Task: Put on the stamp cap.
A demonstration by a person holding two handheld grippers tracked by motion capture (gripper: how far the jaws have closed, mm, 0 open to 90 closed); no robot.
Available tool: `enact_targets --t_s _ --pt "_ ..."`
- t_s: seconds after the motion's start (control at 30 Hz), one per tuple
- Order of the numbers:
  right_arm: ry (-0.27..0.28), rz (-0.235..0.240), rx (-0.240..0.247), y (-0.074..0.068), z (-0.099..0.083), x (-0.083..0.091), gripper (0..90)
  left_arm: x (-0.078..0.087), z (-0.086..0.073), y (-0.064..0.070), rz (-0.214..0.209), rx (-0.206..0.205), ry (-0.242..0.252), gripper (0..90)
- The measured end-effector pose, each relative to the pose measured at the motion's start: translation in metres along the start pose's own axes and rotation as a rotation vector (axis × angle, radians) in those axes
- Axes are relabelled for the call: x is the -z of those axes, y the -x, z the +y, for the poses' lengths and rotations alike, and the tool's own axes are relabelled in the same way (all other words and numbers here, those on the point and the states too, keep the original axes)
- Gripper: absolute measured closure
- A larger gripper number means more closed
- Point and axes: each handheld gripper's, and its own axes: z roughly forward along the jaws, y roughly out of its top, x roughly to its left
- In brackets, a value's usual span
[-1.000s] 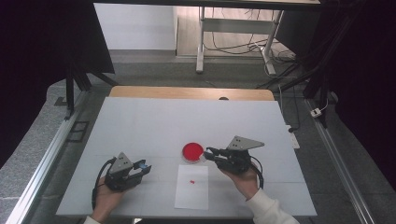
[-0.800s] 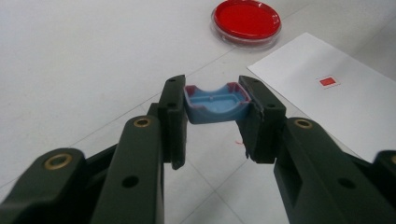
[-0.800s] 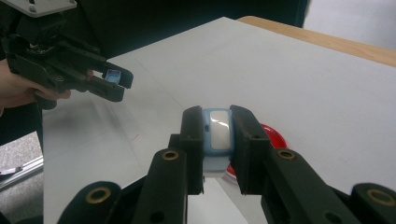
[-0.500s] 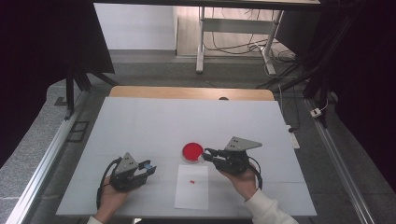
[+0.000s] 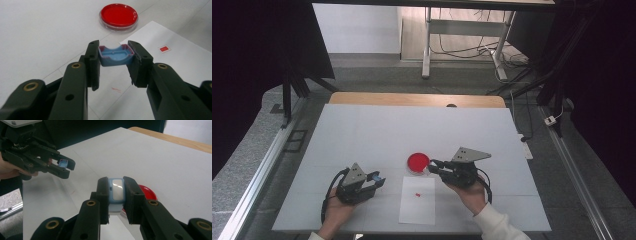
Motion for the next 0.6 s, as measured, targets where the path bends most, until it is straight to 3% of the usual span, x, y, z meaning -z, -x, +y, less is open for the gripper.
enact_targets --t_s 0.6 --pt "0.003 0.0 -0.003 0.0 0.0 0.0 74.7 -0.019 0.017 0.015 -0.033 -0.042 0.004 63.7"
